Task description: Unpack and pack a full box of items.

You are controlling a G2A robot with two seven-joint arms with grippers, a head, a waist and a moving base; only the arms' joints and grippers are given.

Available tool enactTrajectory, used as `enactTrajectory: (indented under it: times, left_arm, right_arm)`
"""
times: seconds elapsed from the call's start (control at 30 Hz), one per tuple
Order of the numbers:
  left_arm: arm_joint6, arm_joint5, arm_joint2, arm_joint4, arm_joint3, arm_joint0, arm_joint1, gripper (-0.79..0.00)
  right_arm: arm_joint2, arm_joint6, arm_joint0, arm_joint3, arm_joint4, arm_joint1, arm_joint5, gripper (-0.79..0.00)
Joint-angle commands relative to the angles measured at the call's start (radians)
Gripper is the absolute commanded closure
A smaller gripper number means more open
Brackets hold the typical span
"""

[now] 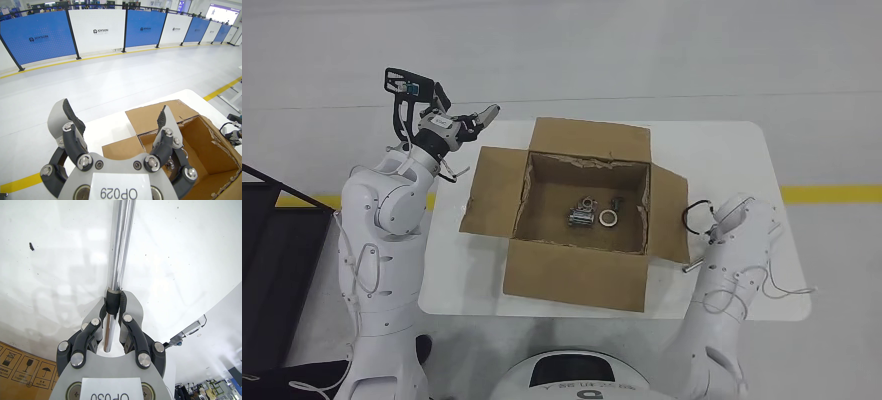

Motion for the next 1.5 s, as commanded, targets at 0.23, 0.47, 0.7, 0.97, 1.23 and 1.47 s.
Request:
enactTrajectory:
  times: [0.23, 0.47, 0.7, 0.97, 1.23, 1.47]
  left_arm:
    - [0.0, 0.0, -0.001, -0.001, 0.0, 0.0, 0.0, -0.785]
    - [0.0, 0.0, -0.001, -0.001, 0.0, 0.0, 0.0, -0.785]
    - [0.0, 0.0, -0.001, -0.001, 0.0, 0.0, 0.0, -0.785]
    - [0.0, 0.0, -0.001, -0.001, 0.0, 0.0, 0.0, -0.785]
    - [0.0, 0.0, -0.001, -0.001, 0.0, 0.0, 0.0, -0.785]
    - [0.0, 0.0, -0.001, -0.001, 0.0, 0.0, 0.0, -0.785]
  right_arm:
    - [0.012, 0.007, 0.004, -0.036, 0.008, 0.0, -0.007, 0.0]
    - [-0.015, -0.043, -0.097, -0.285, 0.238, -0.02, -0.015, 0.0]
    - [0.025, -0.122, -0.182, -0.471, 0.671, -0.001, -0.092, 0.0]
    - [0.026, -0.147, -0.37, -0.673, 1.275, 0.06, -0.316, 0.0]
    - [-0.028, -0.143, -0.479, -0.714, 1.45, 0.075, -0.363, 0.0]
    - [-0.042, -0.141, -0.482, -0.707, 1.494, 0.077, -0.39, 0.0]
